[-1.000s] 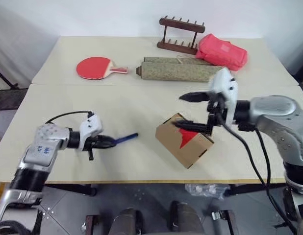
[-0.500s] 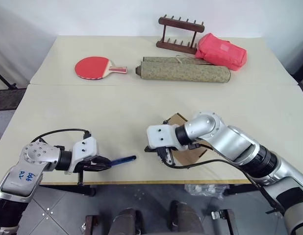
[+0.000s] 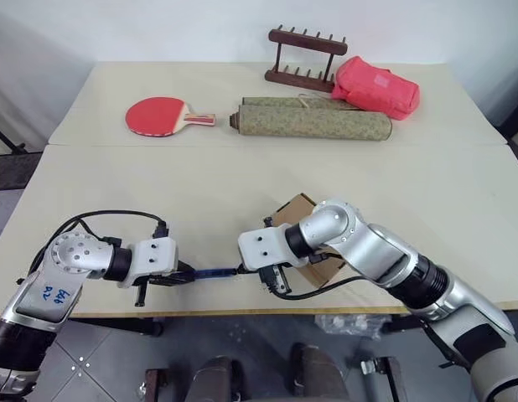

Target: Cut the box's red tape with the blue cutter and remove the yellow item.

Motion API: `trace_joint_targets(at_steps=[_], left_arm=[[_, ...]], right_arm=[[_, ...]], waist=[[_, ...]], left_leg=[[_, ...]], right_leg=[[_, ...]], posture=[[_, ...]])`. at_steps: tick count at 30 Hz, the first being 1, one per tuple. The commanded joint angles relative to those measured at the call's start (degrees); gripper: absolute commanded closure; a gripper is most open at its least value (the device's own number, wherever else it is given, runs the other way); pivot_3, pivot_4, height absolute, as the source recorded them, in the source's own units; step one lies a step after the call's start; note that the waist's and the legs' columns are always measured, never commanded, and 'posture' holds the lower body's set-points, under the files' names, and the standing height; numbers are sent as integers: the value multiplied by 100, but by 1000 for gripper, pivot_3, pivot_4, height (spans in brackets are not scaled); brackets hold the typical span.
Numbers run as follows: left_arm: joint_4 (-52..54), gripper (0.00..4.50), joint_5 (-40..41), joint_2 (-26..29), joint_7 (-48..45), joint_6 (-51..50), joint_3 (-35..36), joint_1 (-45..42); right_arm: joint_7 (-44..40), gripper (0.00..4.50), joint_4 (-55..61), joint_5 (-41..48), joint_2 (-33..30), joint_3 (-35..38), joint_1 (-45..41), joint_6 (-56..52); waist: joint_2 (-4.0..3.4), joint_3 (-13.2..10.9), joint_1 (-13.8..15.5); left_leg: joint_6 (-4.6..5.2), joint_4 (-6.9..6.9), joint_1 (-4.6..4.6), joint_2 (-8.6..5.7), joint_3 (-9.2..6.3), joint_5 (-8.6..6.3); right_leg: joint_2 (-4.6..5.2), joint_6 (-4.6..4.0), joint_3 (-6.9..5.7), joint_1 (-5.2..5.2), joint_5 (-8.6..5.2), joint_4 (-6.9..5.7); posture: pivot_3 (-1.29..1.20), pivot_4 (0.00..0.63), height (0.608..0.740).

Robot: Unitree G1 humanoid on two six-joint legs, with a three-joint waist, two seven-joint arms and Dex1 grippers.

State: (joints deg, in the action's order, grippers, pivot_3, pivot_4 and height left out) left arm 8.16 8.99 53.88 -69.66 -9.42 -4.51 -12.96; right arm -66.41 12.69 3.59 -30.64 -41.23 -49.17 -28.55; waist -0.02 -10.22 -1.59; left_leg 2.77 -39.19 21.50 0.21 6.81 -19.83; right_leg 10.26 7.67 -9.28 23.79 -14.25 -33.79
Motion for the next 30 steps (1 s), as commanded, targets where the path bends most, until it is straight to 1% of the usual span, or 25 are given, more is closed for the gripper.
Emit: trace_joint_targets(at_steps=[1, 7, 14, 27, 30], left_arm=[[-24, 4092, 117, -58, -207, -82, -162, -93], [-159, 4092, 0, -110, -276, -36, -318, -188], [-24, 4092, 60, -164, -281, -223, -350, -208], [333, 4092, 100, -172, -262, -492, -385, -24], [330, 4092, 89, -160, -260, -507, -386, 19]], right_arm=[[-62, 4482, -176, -201, 247, -104, -7, 290], [-158, 4482, -478, -459, 437, -130, 80, 582], [-262, 4482, -625, -684, 573, -149, 189, 790], [-38, 4482, -1469, -1165, 1170, -120, 100, 1372], [-233, 4482, -1256, -1023, 1064, 107, 67, 1319]], waist=[[0, 0, -2], [0, 0, 4], [0, 0, 4], [-1, 0, 0], [0, 0, 1]], left_leg=[[0, 0, 0, 0, 0, 0], [-1, 0, -2, 2, 2, 0], [-1, 0, -9, 2, 2, 0], [-2, 0, -22, 2, 2, 1], [-3, 0, -22, 3, 2, 1]], right_leg=[[-1, 0, 0, 0, 0, 0], [-4, 0, 2, -2, 0, 1], [-4, 0, 3, -8, 0, 0], [-4, -1, 6, -16, -1, -4], [-4, -1, 7, -16, -1, -5]], posture=[[0, 150, 740], [0, 150, 740], [0, 150, 740], [0, 150, 740], [0, 150, 740]])
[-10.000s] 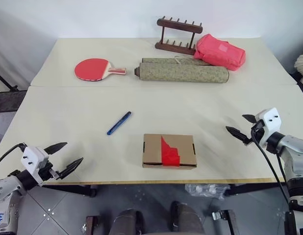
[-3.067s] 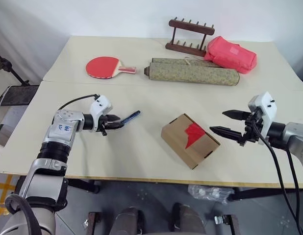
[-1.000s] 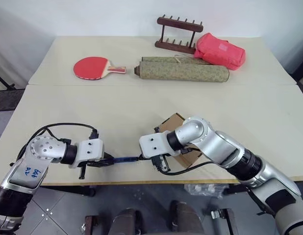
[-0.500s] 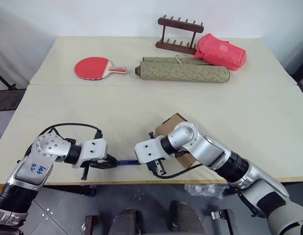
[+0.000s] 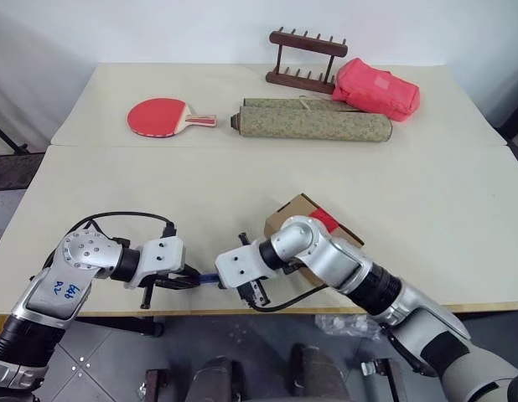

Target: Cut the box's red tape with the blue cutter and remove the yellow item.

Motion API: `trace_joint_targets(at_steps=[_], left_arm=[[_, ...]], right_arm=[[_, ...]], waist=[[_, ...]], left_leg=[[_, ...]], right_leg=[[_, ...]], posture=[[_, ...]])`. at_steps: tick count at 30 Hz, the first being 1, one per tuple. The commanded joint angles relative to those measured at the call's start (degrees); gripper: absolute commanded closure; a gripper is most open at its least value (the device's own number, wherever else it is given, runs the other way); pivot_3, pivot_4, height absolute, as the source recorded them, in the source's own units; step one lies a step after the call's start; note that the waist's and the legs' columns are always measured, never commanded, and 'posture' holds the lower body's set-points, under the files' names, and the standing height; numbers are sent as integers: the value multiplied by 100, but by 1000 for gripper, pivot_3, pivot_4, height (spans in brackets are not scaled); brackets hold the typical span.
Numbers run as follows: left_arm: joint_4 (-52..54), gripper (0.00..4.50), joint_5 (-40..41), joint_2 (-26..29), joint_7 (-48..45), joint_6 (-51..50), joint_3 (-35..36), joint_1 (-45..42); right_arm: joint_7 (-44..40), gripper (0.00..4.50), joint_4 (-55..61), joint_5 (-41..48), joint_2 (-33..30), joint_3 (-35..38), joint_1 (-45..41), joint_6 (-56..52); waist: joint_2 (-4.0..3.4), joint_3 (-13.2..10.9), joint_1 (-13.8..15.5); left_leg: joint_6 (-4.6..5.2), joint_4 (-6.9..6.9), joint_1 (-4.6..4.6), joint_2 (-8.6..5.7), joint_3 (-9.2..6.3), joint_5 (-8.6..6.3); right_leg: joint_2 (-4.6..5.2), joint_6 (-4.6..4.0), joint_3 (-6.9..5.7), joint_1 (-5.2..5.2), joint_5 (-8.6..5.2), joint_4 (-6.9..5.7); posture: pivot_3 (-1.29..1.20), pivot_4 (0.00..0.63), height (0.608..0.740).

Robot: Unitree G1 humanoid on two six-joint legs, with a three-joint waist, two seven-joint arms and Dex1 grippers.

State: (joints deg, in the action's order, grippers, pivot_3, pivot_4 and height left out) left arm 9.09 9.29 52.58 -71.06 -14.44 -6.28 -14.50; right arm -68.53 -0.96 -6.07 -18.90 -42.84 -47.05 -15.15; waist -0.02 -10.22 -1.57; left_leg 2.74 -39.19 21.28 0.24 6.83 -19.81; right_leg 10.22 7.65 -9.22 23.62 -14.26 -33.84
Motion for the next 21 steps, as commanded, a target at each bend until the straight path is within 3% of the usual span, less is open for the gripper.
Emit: trace_joint_targets(at_steps=[1, 21], left_arm=[[232, 4092, 52, -9, -141, 6, -216, 207], [399, 4092, 5, -85, -43, -49, -264, 350]], right_arm=[[-85, 4482, 197, -15, -168, 318, -139, -25], [96, 4482, -656, -282, 610, 198, -160, 400]], waist=[[0, 0, 0], [-1, 0, -3]], left_leg=[[0, 0, 0, 0, 0, 0], [-11, 0, -5, 15, 2, 0]], right_leg=[[0, 0, 1, 0, 0, 0], [-14, -6, 5, 0, -3, -2]], posture=[[0, 150, 740], [0, 150, 740]])
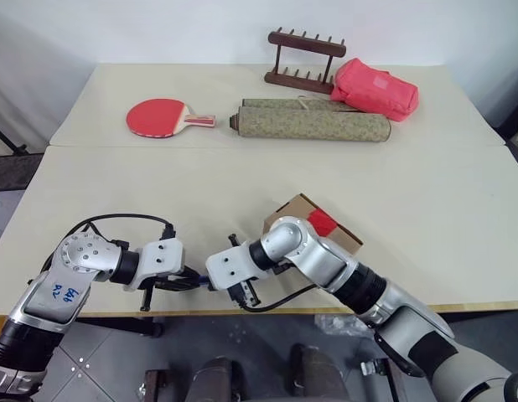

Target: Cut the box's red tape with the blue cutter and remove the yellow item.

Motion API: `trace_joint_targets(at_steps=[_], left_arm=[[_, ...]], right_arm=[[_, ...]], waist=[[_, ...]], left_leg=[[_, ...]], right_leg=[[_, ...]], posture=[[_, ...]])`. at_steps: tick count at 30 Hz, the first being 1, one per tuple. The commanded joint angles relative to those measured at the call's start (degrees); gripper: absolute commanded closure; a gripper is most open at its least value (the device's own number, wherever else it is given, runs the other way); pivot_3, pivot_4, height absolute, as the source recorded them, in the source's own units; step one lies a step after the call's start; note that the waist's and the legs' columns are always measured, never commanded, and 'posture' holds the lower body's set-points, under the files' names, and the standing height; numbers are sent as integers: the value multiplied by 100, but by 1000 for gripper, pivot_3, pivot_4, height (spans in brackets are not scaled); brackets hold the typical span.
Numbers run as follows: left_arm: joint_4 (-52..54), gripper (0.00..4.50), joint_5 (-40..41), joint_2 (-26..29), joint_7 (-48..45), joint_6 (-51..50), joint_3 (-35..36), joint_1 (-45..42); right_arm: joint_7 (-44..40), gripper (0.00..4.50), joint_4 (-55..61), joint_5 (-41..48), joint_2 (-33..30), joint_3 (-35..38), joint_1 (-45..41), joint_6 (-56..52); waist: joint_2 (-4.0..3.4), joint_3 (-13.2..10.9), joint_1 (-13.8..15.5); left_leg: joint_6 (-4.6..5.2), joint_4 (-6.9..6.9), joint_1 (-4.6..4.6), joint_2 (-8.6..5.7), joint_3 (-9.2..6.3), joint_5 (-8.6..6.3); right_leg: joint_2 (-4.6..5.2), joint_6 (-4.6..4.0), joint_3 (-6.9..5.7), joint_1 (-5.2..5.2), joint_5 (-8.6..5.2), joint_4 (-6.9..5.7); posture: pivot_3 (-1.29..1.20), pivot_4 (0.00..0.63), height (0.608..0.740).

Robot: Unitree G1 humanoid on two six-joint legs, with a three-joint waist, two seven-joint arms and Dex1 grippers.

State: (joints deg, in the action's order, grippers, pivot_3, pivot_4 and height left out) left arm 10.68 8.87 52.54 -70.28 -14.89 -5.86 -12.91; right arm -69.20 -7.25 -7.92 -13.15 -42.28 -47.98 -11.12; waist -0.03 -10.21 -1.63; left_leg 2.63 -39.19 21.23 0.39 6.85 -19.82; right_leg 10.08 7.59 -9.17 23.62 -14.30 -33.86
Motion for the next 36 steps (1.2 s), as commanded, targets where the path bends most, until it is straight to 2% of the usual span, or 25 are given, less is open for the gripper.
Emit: trace_joint_targets(at_steps=[1, 5, 9, 13, 16, 19, 24, 27, 30, 36], left_arm=[[244, 4092, 45, -81, -111, -1, -305, 210], [241, 4092, 44, -96, -71, -3, -284, 259], [176, 4092, 97, -143, 121, 6, -49, 311], [16, 4092, 522, -510, 529, 355, 709, 456], [-97, 4092, 836, -818, 808, 493, 1145, 412], [-254, 4092, 984, -1126, 979, 996, 1396, 285], [-549, 4092, 937, -1553, 1183, 1810, 1432, -128], [-817, 4092, 810, -1781, 1271, 2317, 1286, -382], [-1044, 4092, 719, -1912, 1317, 2657, 1186, -543], [-1673, 4092, 274, -2226, 1781, 3492, 1061, -1064]], right_arm=[[147, 4482, -5, -75, 44, 169, -63, -23], [-33, 4482, 369, 191, -35, 372, -34, -314], [-350, 4482, 1374, 1098, -307, 1124, -18, -1669], [-648, 4482, 2193, 2257, -1200, 2339, -234, -3501], [-539, 3850, 2164, 2551, -1871, 2674, -516, -4486], [-248, 2859, 1965, 2827, -2059, 2979, -779, -5204], [426, 1151, 1322, 3315, -1740, 3437, -1616, -6811], [1017, 152, 712, 3436, -1215, 3876, -2176, -7766], [1430, 72, 329, 3642, -1018, 4030, -2382, -8138], [2535, 72, -856, 4217, -573, 4033, -2812, -8138]], waist=[[0, 0, 2], [0, 0, 4], [0, 0, 19], [-2, -2, 42], [-2, -2, 50], [-2, -2, 4], [-3, -3, -12], [-3, -2, -3], [-2, -2, -1], [-1, -2, -7]], left_leg=[[0, 0, 0, 1, -1, 0], [-2, 0, 0, 4, -1, -1], [-3, 0, 3, 5, -4, -2], [-1, -2, 11, 6, -13, -4], [2, -5, 13, 8, -17, -6], [-1, -4, 11, 15, -12, -8], [-6, -4, 11, 21, 6, -10], [-6, -4, 11, 20, 6, -10], [-6, -4, 16, 20, 4, -10], [-2, -4, 25, 12, 2, -13]], right_leg=[[-1, 0, 0, 0, 0, -1], [-4, -1, 0, 0, 0, 0], [-4, -1, 1, 0, 0, 0], [-3, -1, -1, 2, 0, 3], [-2, -1, -4, 2, 0, 7], [-4, -4, -4, 5, -1, 6], [-7, -7, -1, 13, -3, 1], [-7, -7, -2, 13, -2, -1], [-8, -7, -5, 15, -2, -1], [-9, -5, -11, 15, -1, 5]], posture=[[0, 150, 740], [0, 150, 740], [0, 150, 740], [0, 150, 740], [0, 150, 740], [0, 150, 740], [0, 150, 740], [0, 150, 740], [0, 150, 740], [0, 150, 740]])
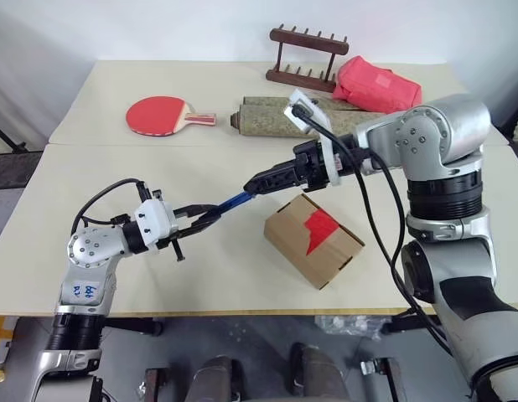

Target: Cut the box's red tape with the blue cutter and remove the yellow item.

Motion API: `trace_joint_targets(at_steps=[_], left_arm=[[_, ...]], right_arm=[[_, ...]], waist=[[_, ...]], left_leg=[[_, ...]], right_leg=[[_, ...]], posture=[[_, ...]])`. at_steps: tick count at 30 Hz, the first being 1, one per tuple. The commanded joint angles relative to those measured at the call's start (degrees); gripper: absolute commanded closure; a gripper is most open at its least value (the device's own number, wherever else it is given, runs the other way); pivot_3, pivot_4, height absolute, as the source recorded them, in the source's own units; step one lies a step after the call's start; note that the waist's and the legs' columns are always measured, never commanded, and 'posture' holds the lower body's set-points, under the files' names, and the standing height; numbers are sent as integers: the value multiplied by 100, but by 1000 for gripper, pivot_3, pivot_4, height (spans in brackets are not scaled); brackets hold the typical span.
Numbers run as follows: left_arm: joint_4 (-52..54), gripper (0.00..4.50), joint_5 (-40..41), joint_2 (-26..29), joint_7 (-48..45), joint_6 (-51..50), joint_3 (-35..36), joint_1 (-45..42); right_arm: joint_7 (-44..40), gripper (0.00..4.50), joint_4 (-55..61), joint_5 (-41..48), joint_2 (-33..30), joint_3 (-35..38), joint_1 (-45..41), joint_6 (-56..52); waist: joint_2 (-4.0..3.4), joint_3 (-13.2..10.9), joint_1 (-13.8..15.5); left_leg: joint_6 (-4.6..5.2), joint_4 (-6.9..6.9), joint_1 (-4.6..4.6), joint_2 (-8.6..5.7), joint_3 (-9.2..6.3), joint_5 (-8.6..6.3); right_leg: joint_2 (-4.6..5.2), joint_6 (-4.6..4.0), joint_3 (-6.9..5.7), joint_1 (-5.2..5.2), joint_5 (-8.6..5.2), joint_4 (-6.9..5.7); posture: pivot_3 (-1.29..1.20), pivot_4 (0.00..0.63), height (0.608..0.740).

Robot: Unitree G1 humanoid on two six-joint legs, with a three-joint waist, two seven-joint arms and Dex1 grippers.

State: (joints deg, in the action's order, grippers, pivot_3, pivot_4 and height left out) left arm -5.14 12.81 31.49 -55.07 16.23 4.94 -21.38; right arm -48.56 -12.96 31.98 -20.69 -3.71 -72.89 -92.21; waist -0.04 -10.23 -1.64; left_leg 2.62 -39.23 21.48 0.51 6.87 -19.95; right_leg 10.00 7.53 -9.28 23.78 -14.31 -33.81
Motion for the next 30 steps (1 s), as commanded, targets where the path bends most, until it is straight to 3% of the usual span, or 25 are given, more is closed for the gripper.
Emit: trace_joint_targets(at_steps=[1, 8, 20, 24, 30], left_arm=[[-148, 4092, -165, -142, 283, 473, -50, -266], [-186, 4092, -134, -184, 333, 593, -191, -302], [18, 4092, -56, -131, 414, 455, -189, -181], [19, 4092, -46, -126, 432, 412, -177, -190], [-50, 4092, -31, -125, 422, 392, -177, -273]], right_arm=[[641, 72, -465, 281, 264, 180, -377, -29], [1429, 72, -1010, 417, 703, 436, -607, -29], [1504, 72, -899, 432, 563, 305, -489, -29], [1425, 1040, -791, 456, 443, 230, -436, -29], [1237, 3066, -651, 512, 351, 35, -306, -29]], waist=[[0, 0, -8], [0, 0, -33], [0, 0, -21], [0, 0, -17], [0, 0, -18]], left_leg=[[0, 0, 1, 3, 0, 0], [-4, 3, 1, 12, 0, -1], [-4, 3, 2, 15, -1, -2], [-4, 3, 2, 15, 0, -2], [-5, 3, 3, 17, 1, -2]], right_leg=[[-2, 0, -2, 1, 0, 0], [-15, 0, -2, 3, 0, 1], [-17, 0, -1, 3, 0, 3], [-17, 0, 0, 3, 0, 4], [-19, 0, 0, 3, 0, 6]], posture=[[0, 150, 740], [0, 150, 740], [0, 150, 740], [0, 150, 740], [0, 150, 740]])
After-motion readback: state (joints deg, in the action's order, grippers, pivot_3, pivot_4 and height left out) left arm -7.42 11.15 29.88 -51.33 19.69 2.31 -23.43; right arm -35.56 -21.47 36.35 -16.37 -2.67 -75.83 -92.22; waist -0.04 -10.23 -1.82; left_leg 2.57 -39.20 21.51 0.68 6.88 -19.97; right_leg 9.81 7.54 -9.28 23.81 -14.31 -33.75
